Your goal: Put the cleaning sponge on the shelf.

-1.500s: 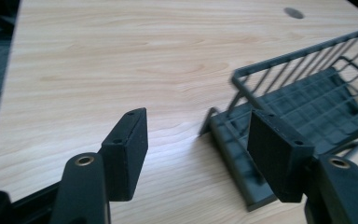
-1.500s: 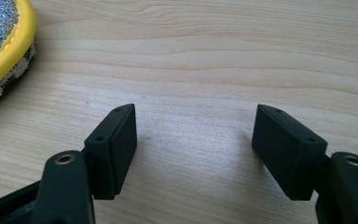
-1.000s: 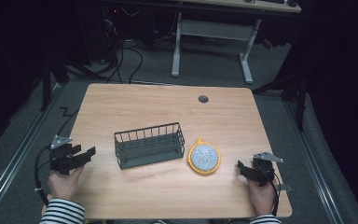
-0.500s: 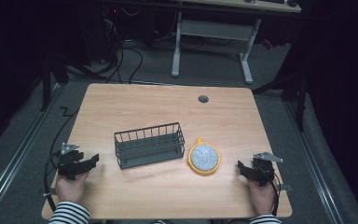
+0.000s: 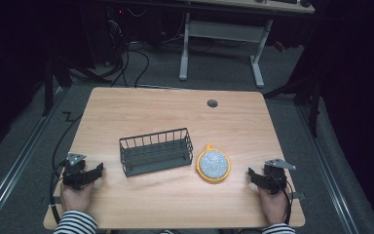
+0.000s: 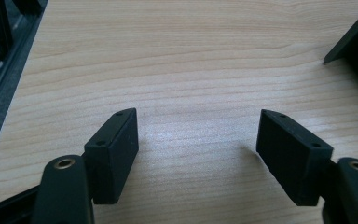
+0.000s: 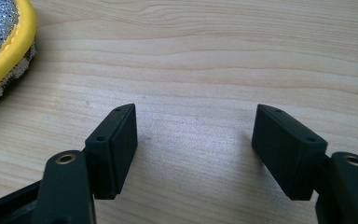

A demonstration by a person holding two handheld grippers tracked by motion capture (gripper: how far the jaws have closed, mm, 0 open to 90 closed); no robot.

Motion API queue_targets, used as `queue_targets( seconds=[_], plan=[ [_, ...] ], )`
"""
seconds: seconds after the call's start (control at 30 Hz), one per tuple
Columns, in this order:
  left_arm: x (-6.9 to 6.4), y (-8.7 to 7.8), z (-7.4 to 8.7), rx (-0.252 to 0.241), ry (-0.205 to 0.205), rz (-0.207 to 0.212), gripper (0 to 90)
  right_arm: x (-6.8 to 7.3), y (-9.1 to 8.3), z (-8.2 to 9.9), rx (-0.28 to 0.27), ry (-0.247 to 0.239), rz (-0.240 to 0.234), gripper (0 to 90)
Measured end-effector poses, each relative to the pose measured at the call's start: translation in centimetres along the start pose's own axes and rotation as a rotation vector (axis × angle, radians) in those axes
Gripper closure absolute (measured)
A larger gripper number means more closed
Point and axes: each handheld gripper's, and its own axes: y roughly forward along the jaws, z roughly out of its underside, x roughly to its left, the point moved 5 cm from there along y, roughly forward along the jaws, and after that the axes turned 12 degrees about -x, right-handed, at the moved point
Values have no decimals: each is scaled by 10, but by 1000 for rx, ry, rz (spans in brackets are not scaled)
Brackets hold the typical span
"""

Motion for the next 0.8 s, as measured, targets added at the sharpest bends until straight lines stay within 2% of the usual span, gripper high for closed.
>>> queue_targets(
  seconds=[0.1,0.23,0.37,0.43,0.53,0.6,0.8],
  plan=[
    [0,0,0,0,-9,12,277,0,0,0,0,-1,1,314],
    [-1,0,0,5,6,8,263,0,0,0,1,0,0,312],
    [0,0,0,5,0,17,260,1,0,0,1,8,0,317],
    [1,0,0,0,-19,27,255,3,-3,-1,18,21,-12,354],
    [1,0,0,-1,-20,28,255,4,-3,-2,40,28,-13,379],
    [0,1,0,4,-6,20,255,6,-4,-7,52,33,-27,393],
    [-2,2,0,13,24,4,253,13,-7,-21,31,35,-67,400]
  ],
)
